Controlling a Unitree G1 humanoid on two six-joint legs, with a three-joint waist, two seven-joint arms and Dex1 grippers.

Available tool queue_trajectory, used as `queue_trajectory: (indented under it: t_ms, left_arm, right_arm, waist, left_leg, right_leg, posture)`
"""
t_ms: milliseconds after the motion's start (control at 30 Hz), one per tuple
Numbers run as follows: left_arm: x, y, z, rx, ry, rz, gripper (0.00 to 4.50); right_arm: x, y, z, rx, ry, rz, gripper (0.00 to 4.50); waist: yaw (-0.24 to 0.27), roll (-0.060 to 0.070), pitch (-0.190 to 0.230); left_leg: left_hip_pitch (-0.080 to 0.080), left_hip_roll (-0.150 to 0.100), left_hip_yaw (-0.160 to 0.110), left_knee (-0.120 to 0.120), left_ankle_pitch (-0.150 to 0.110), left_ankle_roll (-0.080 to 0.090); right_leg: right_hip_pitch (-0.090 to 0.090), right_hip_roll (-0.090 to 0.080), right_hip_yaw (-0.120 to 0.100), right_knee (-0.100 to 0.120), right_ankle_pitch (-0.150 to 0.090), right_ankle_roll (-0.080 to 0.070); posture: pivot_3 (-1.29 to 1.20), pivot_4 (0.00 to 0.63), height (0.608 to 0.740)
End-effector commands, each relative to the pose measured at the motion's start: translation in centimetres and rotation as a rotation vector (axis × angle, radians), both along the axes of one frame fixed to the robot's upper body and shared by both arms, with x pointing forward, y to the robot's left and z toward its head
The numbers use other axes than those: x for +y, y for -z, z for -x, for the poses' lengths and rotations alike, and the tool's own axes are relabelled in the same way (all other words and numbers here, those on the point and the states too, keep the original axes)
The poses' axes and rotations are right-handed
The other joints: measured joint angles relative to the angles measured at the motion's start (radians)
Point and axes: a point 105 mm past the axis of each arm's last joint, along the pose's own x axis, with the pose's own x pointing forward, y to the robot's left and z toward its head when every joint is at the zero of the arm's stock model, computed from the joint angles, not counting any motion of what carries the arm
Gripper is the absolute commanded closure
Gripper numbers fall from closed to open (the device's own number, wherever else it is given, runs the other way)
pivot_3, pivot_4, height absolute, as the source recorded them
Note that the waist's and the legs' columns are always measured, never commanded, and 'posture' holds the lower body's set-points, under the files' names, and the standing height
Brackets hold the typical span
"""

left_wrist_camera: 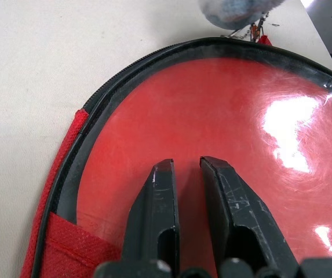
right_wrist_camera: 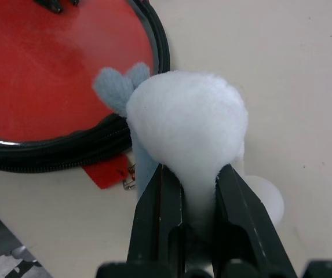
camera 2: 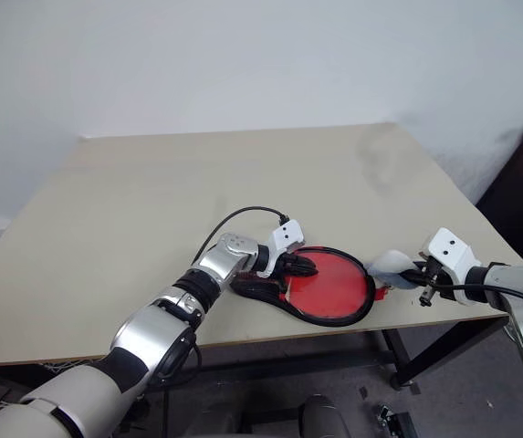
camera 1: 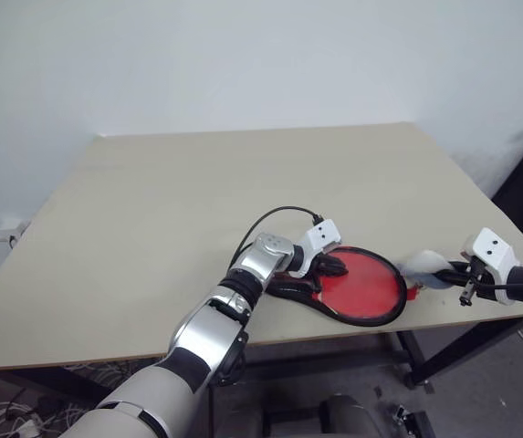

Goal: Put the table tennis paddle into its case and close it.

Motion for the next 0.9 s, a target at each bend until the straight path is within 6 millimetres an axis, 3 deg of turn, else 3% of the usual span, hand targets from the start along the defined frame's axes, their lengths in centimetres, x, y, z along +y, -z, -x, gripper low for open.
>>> queue_trajectory:
  t_ms: [33,900]
  left_arm:
    - [1.1,1.7,0.2,0.031,-0.02,-0.078,3.84]
    - [0.5,1.7,0.3,0.031,-0.02,-0.072,3.84]
  right_arm:
    - [-0.7,-1.9,0.3,-0.029,-0.003,0.014,4.36]
    - [1.2,-1.5,3.6,0.133,-0.14,-0.107,4.36]
  waist:
    - [0.001,0.0,0.0]
    - [0.005,-0.001,0.001]
  left_leg:
    - [0.0,0.0,0.0,0.0,0.0,0.0]
    - [0.0,0.0,0.0,0.0,0.0,0.0]
  right_leg:
    - [0.0,0.0,0.0,0.0,0.0,0.0]
    - [0.001,0.0,0.0,0.0,0.0,0.0]
  posture:
    - [0.0,0.0,0.74]
    - [0.0,0.0,0.74]
